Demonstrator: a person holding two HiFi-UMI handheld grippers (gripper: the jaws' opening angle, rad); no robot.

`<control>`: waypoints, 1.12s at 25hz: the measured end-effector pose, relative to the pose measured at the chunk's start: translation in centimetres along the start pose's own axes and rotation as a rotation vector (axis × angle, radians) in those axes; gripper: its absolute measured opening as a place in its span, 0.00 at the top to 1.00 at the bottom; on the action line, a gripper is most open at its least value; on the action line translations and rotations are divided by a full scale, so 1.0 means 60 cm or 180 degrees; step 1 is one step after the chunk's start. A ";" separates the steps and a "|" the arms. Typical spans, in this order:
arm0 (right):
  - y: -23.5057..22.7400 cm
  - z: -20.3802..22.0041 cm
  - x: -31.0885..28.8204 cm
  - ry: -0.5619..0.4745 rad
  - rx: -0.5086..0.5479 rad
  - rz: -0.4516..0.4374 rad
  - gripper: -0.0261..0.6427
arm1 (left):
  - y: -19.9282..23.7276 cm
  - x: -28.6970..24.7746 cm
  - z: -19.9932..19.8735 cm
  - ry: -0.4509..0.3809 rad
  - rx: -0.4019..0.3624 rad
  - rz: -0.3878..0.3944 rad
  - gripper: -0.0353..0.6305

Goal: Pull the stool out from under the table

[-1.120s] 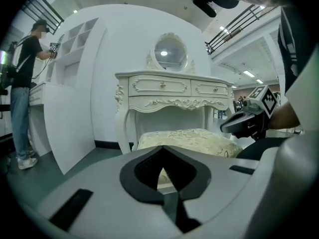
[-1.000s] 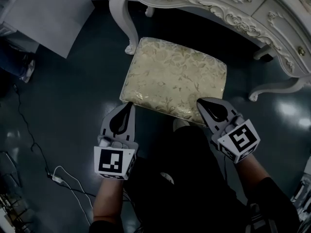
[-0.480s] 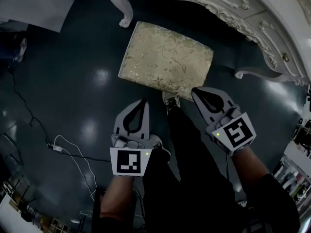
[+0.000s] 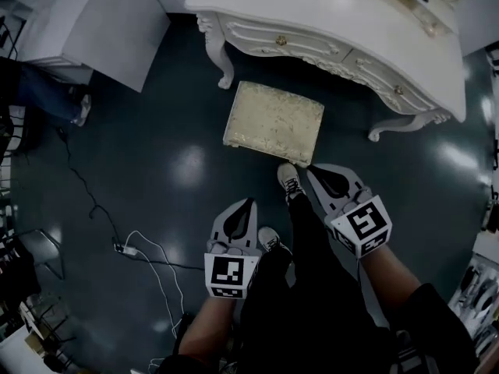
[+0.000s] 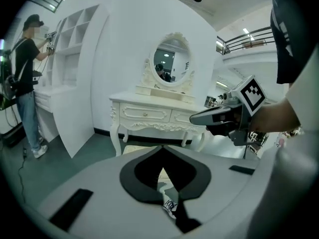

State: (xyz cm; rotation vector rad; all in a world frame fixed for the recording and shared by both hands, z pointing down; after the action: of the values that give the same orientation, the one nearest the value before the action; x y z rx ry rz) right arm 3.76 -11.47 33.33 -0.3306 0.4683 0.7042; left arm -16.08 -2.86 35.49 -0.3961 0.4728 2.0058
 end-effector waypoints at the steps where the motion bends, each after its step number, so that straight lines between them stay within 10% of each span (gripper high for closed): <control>1: 0.015 -0.017 0.022 -0.0055 -0.0013 0.0051 0.92 | -0.007 0.024 -0.018 -0.0013 -0.0061 0.0011 0.94; 16: 0.152 -0.144 0.282 -0.0283 0.0100 -0.0063 0.92 | -0.184 0.218 -0.173 -0.0105 -0.0395 0.0302 0.94; 28: 0.115 -0.131 0.419 -0.0443 0.0291 -0.0282 0.92 | -0.323 0.209 -0.196 -0.0144 -0.0058 0.0232 0.94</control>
State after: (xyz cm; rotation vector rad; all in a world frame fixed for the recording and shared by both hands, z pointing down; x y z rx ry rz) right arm 13.45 3.59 12.78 -0.2135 0.3504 0.6130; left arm -3.61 9.26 16.29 -0.3482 0.4464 2.0864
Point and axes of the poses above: the fingertips, and each gripper's own axes: x backward along the fingers, y to its left, z out of its underside, the point moved 8 cm from there along x, backward along the fingers, and after that the axes turned 2 degrees about -y, right-handed, at the moved point
